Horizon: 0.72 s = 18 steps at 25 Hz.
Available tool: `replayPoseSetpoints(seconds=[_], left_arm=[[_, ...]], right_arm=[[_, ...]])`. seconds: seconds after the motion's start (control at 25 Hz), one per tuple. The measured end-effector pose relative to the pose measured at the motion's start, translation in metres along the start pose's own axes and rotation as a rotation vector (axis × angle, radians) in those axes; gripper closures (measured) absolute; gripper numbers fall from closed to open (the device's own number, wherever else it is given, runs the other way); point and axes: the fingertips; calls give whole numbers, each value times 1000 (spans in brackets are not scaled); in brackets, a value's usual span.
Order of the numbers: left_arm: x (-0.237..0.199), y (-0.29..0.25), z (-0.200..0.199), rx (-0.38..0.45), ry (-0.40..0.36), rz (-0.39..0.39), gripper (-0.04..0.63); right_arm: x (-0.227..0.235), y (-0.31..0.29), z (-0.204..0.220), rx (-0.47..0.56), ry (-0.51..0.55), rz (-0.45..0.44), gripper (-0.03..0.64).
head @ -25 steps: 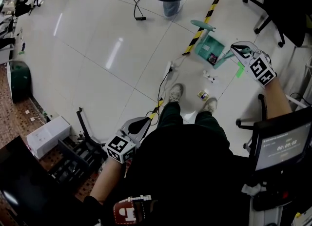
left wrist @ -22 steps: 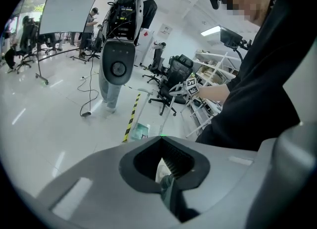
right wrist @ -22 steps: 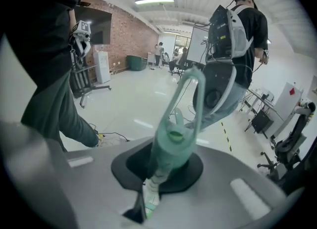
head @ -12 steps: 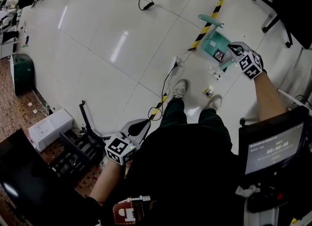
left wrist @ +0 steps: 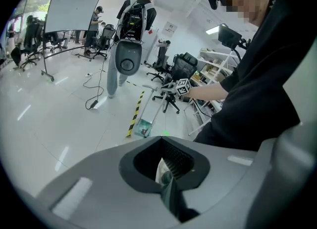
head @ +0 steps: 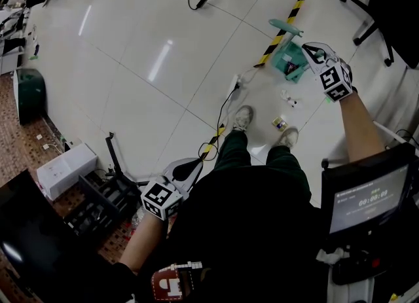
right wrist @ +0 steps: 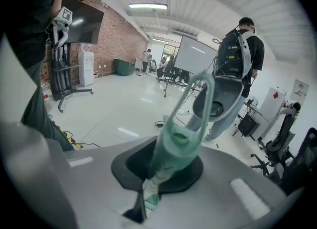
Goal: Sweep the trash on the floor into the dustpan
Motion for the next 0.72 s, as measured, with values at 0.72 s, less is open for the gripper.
replayPoseSetpoints(seconds=[0.72], left_arm=[[46,-26,-91,-4,-294,366,594]], right_arm=[[-59,258,-24,-102,-355,269,617]])
Point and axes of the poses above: the fingertips, and each gripper's own axes: y backward along the fingers, x to its right, z out of its underside, and after that the axes turned 12 degrees about y, right-handed
